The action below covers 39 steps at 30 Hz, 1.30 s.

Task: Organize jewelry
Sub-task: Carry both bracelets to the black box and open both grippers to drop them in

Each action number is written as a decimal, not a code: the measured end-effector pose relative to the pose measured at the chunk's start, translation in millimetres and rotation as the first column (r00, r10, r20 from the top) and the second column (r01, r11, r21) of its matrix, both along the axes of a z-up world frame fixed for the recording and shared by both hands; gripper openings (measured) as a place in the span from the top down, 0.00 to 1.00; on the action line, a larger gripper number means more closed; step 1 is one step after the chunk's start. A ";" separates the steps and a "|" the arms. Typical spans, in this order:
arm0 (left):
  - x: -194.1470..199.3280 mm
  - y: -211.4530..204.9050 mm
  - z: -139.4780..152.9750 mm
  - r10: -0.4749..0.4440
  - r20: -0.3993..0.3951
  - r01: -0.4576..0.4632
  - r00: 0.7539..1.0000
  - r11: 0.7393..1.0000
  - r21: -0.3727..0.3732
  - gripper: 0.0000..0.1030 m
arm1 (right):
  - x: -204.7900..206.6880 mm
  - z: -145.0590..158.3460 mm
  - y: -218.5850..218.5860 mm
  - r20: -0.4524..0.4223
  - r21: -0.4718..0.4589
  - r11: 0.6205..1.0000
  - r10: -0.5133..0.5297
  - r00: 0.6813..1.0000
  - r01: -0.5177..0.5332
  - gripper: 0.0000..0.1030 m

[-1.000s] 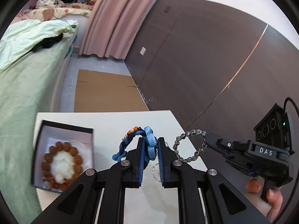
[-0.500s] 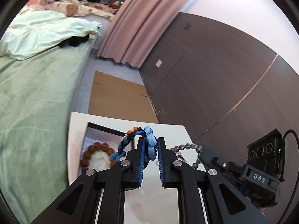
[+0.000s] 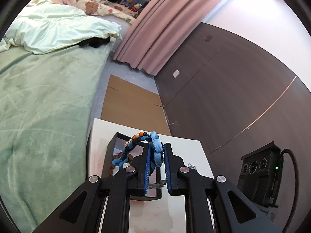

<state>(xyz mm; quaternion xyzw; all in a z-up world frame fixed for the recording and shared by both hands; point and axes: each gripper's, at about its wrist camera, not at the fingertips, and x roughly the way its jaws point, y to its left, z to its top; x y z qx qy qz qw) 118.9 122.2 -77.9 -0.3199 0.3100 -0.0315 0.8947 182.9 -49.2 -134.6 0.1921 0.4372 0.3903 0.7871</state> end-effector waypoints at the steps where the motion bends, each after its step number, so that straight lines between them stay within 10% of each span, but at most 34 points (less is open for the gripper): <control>1: 0.4 0.5 -1.5 0.002 -0.006 -0.002 1.000 1.000 -0.001 0.87 | 0.7 -2.1 2.9 -0.015 -0.010 1.000 0.011 1.000 -0.011 0.80; 3: 2.1 0.0 -4.7 0.004 -0.022 -0.004 1.000 1.000 -0.002 0.87 | 0.4 -4.4 3.2 -0.040 -0.016 1.000 0.018 0.999 -0.019 0.46; 5: 3.3 -0.8 -6.8 0.001 -0.025 -0.001 1.000 1.000 -0.011 0.87 | -4.0 -1.2 -7.4 -0.013 -0.020 1.000 -0.025 1.000 0.024 0.40; 17: 27.1 -18.2 -25.0 -0.051 -0.119 0.046 0.992 0.998 -0.047 0.84 | -6.7 21.8 -75.8 0.019 -0.005 0.988 -0.152 0.988 0.152 0.40; 19: 30.9 -19.8 -30.6 -0.065 -0.155 0.057 0.986 0.997 -0.055 0.79 | -5.4 24.2 -85.0 0.019 0.005 0.986 -0.167 0.986 0.167 0.40; 23: 28.6 -22.1 -30.9 -0.032 -0.162 0.027 0.986 0.999 -0.030 0.20 | -4.3 28.1 -102.6 0.021 0.007 0.981 -0.193 0.981 0.193 0.40; 39: 21.6 -53.3 -14.1 -0.032 -0.105 0.040 0.994 0.996 0.078 0.08 | 5.7 31.0 -159.1 0.046 -0.173 0.941 -0.286 0.957 0.290 0.40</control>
